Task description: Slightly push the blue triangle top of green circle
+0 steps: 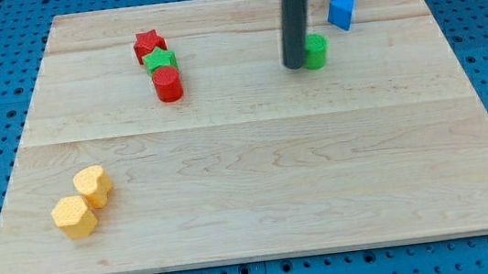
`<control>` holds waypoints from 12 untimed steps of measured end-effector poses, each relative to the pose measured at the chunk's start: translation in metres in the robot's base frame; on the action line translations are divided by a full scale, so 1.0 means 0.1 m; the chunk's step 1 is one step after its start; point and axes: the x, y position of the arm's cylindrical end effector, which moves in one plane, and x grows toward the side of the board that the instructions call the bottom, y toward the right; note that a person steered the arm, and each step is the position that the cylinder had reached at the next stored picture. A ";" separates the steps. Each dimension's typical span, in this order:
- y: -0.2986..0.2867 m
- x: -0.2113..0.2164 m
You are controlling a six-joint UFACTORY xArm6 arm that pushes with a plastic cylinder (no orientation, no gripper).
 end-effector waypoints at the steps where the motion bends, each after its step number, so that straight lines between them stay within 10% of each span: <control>1: 0.23 0.00; 4: 0.91 0.13; 7: 1.22 -1.07; 12: 0.77 -0.75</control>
